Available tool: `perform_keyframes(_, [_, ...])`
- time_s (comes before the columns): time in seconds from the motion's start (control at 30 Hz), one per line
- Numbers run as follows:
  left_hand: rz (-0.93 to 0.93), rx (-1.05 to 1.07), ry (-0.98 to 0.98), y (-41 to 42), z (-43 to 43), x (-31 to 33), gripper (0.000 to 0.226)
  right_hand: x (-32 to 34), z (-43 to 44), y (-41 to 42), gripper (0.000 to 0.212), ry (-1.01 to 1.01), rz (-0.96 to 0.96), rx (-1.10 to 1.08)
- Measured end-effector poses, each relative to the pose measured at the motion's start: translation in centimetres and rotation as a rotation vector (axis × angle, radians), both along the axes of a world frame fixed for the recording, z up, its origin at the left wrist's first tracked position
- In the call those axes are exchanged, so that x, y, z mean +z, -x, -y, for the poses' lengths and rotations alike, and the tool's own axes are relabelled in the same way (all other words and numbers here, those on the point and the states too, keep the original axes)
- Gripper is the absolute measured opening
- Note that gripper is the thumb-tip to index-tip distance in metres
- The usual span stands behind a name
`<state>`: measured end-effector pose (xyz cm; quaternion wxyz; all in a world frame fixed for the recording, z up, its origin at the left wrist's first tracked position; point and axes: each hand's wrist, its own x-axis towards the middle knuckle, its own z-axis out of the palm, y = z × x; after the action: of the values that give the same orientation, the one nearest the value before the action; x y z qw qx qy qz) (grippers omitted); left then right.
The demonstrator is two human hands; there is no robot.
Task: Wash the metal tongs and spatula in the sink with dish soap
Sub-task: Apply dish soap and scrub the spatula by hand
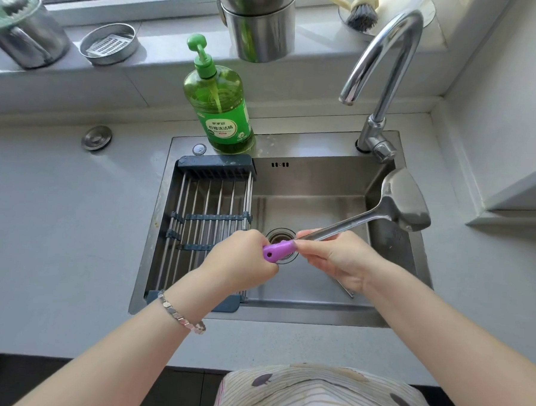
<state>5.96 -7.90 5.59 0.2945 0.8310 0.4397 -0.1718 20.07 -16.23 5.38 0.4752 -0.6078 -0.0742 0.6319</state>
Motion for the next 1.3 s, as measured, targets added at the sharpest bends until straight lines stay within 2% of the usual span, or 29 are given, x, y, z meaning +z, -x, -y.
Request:
perform_keyframes(0.13, [0.023,-0.135,-0.232,0.3,0.0,0.4,0.019,0.0,0.3,0.3,0.005,-0.020,0.025,0.063])
perform_keyframes(0.27, [0.083,-0.146,-0.424,0.5,0.8,0.6,0.019,0.3,0.6,0.4,0.016,-0.188,0.191,0.029])
perform_keyframes(0.33, [0.105,-0.124,-0.455,0.4,1.0,0.5,0.020,0.2,0.7,0.7,0.021,-0.208,0.237,0.004])
perform_keyframes(0.4, [0.107,-0.108,-0.454,0.4,0.9,0.4,0.018,0.2,0.7,0.7,0.020,-0.192,0.189,-0.034])
perform_keyframes(0.47, [0.094,-0.093,-0.382,0.6,0.5,0.3,0.018,0.6,1.2,0.3,0.021,-0.124,0.130,-0.026])
perform_keyframes(0.5, [0.084,-0.075,-0.315,0.8,0.3,0.2,0.019,0.7,1.6,0.1,0.023,-0.088,0.204,0.041])
perform_keyframes(0.53, [0.075,-0.048,-0.236,1.0,0.2,0.0,0.020,0.6,2.2,-0.2,0.025,-0.076,0.401,0.137])
perform_keyframes(0.57, [0.070,-0.016,-0.154,1.1,0.0,-0.2,0.020,0.4,2.7,-0.5,0.026,-0.114,0.719,0.227])
perform_keyframes(0.63, [0.072,0.045,0.004,1.2,0.0,-0.7,0.022,0.1,3.4,-1.0,0.022,-0.357,1.439,0.283])
perform_keyframes(0.67, [0.082,0.069,0.075,1.1,0.0,-0.8,0.023,-0.3,3.6,-1.3,0.020,-0.519,1.660,0.324])
perform_keyframes(0.73, [0.107,0.098,0.183,0.9,0.0,-0.7,0.024,-1.5,3.6,-2.3,0.023,-0.729,1.830,0.474])
perform_keyframes(0.8, [0.106,0.090,0.262,0.7,-0.2,-0.3,0.027,-1.9,3.0,-3.5,0.027,-0.820,1.853,0.645])
perform_keyframes(0.87, [0.063,0.038,0.308,0.6,-0.3,0.2,0.026,-1.4,2.2,-4.3,0.029,-0.939,1.766,0.834])
perform_keyframes(0.93, [-0.007,-0.060,0.301,0.6,-0.3,0.6,0.026,-0.5,1.3,-4.4,0.028,-1.040,1.631,1.037])
perform_keyframes(1.07, [-0.118,-0.212,0.247,0.5,-0.5,1.1,0.030,-0.3,0.9,-4.5,0.030,-1.081,1.583,1.268])
perform_keyframes(1.2, [-0.110,-0.190,0.282,0.9,-0.6,1.0,0.034,-0.8,1.4,-5.4,0.046,-1.024,1.623,1.286])
perform_keyframes(1.3, [-0.091,-0.168,0.295,1.0,-0.5,0.8,0.035,-0.4,1.5,-5.7,0.046,-1.043,1.672,1.254])
